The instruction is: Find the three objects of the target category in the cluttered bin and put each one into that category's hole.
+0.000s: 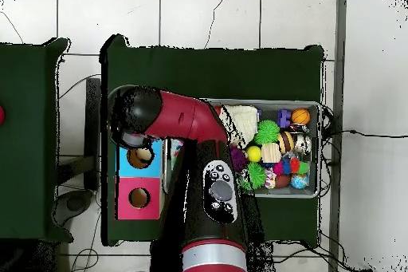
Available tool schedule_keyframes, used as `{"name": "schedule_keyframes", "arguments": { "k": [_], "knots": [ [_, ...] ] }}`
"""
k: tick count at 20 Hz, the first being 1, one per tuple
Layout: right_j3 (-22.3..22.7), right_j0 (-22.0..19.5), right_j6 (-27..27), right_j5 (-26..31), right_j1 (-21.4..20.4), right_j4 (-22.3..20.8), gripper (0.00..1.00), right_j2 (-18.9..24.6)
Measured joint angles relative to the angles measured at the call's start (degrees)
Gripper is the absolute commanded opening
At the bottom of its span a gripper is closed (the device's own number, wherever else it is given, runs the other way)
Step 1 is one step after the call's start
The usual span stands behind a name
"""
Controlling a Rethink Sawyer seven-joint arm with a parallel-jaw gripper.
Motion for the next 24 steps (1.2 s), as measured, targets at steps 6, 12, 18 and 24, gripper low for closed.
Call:
{"name": "schedule_keyframes", "arguments": {
  "k": [6,12,18,24],
  "knots": [
    [0.00,0.05,0.00,0.32,0.01,0.00,0.00,0.00],
    [-0.02,0.04,0.00,0.32,0.41,-0.28,0.00,0.00],
    [-0.02,0.05,0.00,0.32,0.78,-2.40,0.00,0.03],
    [-0.02,0.04,0.00,1.03,0.60,-3.58,0.00,0.08]
  ]
}}
